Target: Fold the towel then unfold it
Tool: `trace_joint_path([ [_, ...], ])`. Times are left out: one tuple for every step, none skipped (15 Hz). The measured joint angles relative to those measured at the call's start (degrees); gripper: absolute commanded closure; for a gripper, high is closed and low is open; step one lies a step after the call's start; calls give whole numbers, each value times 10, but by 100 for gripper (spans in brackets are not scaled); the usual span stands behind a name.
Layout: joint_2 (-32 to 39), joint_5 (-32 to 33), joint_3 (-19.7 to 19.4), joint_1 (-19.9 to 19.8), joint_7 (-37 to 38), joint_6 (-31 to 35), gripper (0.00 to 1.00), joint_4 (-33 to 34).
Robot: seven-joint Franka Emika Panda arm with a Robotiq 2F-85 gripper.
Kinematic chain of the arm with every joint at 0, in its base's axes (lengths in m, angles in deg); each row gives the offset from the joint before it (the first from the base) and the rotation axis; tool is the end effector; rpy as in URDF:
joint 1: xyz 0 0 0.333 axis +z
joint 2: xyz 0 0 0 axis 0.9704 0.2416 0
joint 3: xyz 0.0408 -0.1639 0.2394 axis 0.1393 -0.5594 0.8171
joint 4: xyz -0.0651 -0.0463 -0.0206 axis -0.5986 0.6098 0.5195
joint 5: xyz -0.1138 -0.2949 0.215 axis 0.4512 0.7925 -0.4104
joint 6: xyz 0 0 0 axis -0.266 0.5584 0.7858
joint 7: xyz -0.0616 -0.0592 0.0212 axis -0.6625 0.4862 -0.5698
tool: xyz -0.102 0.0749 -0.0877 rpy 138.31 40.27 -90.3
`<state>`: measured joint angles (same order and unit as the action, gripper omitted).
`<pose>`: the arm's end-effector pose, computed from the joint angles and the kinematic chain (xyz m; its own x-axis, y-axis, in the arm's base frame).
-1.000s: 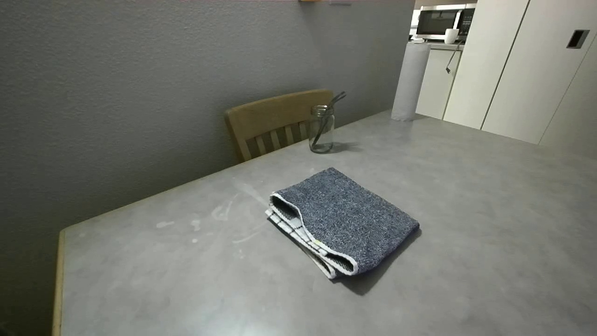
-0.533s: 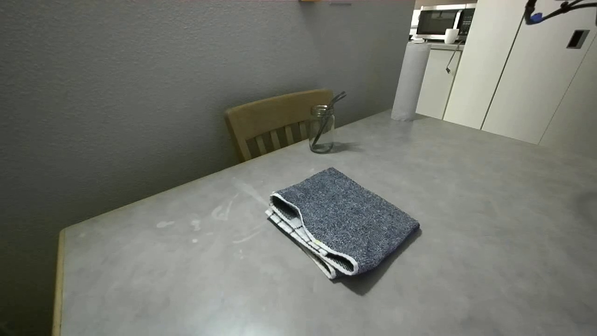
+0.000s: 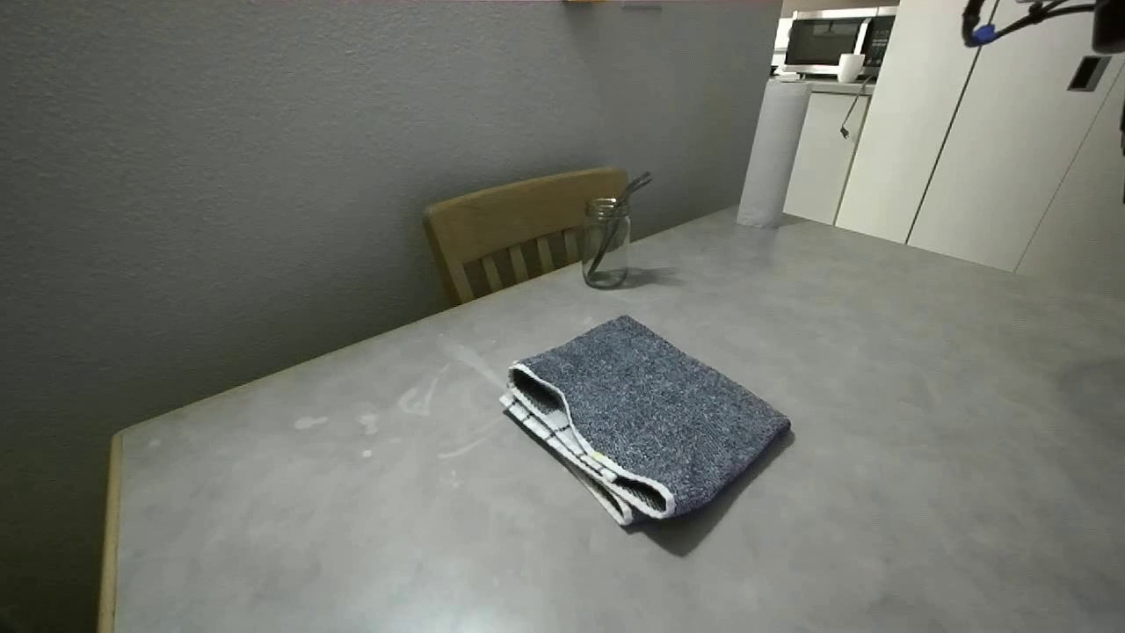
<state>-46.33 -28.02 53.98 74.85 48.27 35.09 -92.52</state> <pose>0.4016 -0.0725 0.3105 0.9446 0.1647 -0.2840 0.1121 -0.9749 -0.1926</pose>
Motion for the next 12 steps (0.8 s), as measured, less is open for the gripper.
trace_joint_path([
  [9,0,14,4,9,0,0,11],
  [21,0,28,10,19,-2,0,25],
  [37,0,44,18,30,-6,0,43],
  [56,1,59,25,40,-10,0,63],
  [75,2,72,31,48,-14,0,83],
  [95,4,82,36,53,-19,0,103],
  [107,4,88,38,56,-20,0,114],
  [110,4,90,38,57,-20,0,114],
  [109,4,90,37,57,-20,0,113],
  [106,4,89,35,57,-20,0,112],
  [105,4,87,34,57,-20,0,112],
  [104,4,87,33,57,-20,0,112],
])
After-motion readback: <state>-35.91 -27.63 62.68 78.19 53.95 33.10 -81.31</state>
